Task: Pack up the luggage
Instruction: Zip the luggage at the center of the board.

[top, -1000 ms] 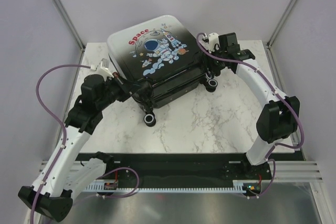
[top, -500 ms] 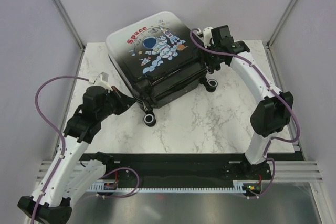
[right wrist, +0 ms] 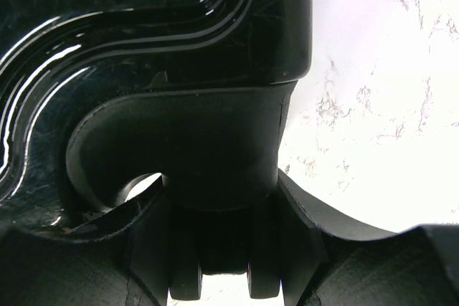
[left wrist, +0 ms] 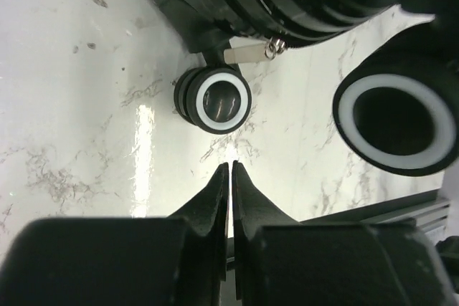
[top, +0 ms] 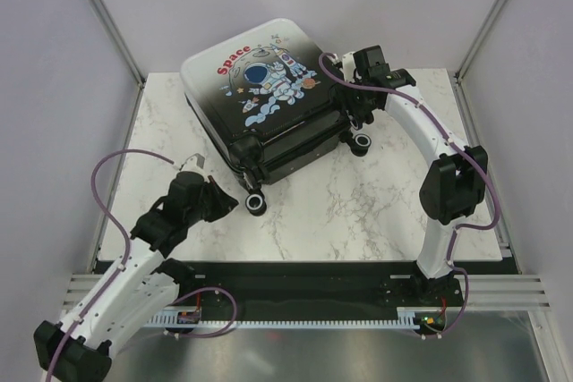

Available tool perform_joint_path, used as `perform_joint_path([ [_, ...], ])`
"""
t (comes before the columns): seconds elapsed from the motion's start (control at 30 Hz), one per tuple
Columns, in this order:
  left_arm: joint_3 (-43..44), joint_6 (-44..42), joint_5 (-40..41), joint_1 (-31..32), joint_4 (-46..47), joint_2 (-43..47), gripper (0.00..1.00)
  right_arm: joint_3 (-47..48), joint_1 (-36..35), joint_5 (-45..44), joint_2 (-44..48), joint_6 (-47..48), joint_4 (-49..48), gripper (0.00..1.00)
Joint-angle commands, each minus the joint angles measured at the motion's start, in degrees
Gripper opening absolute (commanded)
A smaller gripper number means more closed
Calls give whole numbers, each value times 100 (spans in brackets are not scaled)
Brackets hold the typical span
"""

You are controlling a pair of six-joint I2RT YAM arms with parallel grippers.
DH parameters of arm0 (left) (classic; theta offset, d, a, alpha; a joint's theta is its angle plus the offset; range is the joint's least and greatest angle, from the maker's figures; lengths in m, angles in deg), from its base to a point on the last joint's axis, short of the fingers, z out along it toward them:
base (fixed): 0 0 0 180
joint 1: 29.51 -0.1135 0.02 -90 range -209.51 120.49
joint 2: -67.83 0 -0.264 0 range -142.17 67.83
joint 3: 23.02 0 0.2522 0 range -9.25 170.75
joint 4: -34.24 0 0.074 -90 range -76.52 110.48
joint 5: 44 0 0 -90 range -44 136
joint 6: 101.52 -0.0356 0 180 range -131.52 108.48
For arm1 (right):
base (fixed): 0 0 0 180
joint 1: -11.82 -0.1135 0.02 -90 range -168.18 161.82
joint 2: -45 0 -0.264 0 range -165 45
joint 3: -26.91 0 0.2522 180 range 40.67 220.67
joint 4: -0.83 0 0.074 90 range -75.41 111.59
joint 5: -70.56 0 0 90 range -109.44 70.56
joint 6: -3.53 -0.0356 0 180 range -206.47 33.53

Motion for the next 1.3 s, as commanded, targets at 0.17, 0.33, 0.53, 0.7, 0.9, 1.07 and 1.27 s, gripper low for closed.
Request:
perform_joint_path([
  [0.17,-1002,169,1363,1131,2812,-701,30,162,-73,359,7,-417,-1209,0],
  [0.33,-1134,45,1655,1229,3571,-1106,49,22,-90,464,24,-461,-1218,0],
  [0.53,-1538,369,2726,1422,3880,-896,56,-119,-82,587,68,-479,-1209,0],
  [0.7,-1583,519,3340,1606,3978,-860,68,-198,-99,666,25,-549,-1227,0],
  [0.9,-1442,616,3421,1703,4329,-1378,70,-242,-169,772,-90,-654,-1279,0],
  [1.07,-1214,485,3817,1941,4312,-1836,70,-330,-275,825,-143,-699,-1323,0],
  [1.27,-959,730,4063,1976,4312,-2195,65,-646,-380,904,-46,-699,-1402,0],
])
